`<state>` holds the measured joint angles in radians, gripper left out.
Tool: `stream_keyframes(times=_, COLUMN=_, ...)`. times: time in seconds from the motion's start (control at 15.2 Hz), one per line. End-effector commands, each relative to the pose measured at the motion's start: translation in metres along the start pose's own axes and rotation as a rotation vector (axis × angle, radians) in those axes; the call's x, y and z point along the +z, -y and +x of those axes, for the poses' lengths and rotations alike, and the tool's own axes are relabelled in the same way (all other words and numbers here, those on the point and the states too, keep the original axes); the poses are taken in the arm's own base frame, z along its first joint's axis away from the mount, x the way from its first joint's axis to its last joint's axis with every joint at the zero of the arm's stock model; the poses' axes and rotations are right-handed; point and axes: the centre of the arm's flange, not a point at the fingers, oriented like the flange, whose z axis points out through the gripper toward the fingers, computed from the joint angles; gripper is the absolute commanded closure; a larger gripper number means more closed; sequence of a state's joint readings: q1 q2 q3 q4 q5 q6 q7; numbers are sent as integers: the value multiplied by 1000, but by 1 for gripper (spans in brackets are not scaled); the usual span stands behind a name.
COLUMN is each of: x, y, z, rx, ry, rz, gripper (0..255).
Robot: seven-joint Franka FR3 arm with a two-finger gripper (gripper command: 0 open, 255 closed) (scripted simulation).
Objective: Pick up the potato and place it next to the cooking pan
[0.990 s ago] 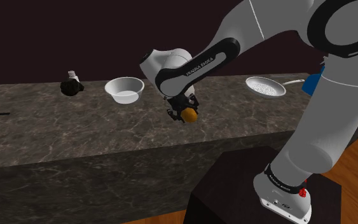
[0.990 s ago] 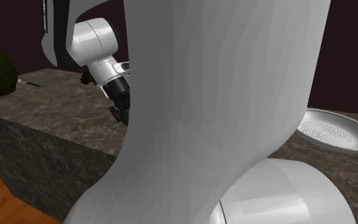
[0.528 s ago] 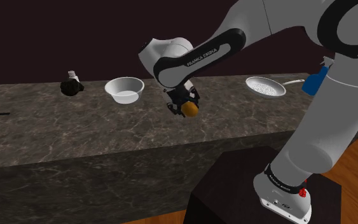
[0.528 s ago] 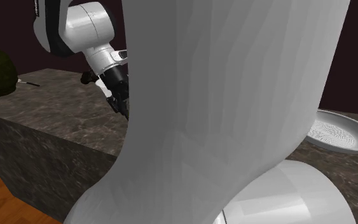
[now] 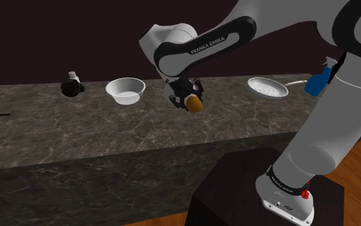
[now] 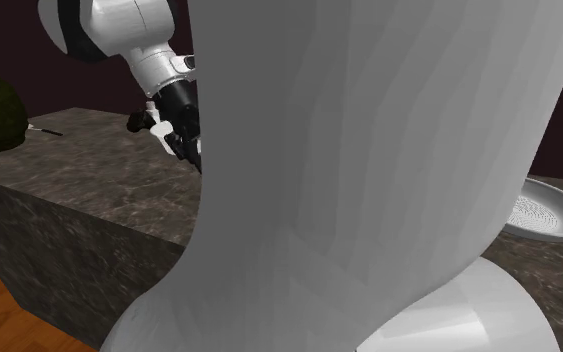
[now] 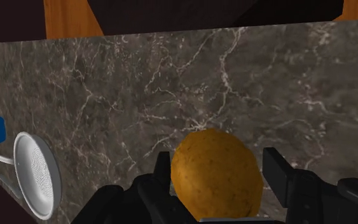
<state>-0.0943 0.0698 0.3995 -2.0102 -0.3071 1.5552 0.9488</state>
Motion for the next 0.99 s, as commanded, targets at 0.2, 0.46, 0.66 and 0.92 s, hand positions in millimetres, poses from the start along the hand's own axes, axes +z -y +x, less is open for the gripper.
stream_keyframes(times=0.2, x=-23, y=-13, z=-1, rx=0, ry=0, rz=0, gripper=255)
stream_keyframes(times=0.46, x=-41, y=-25, z=-3, rx=0, ry=0, rz=0, gripper=255)
stream_keyframes(times=0.66, x=-26, y=-47, z=-6, rx=0, ry=0, rz=0, gripper=255)
stream_keyframes(times=0.92, x=3, y=-91, z=-12, rx=0, ry=0, rz=0, gripper=255)
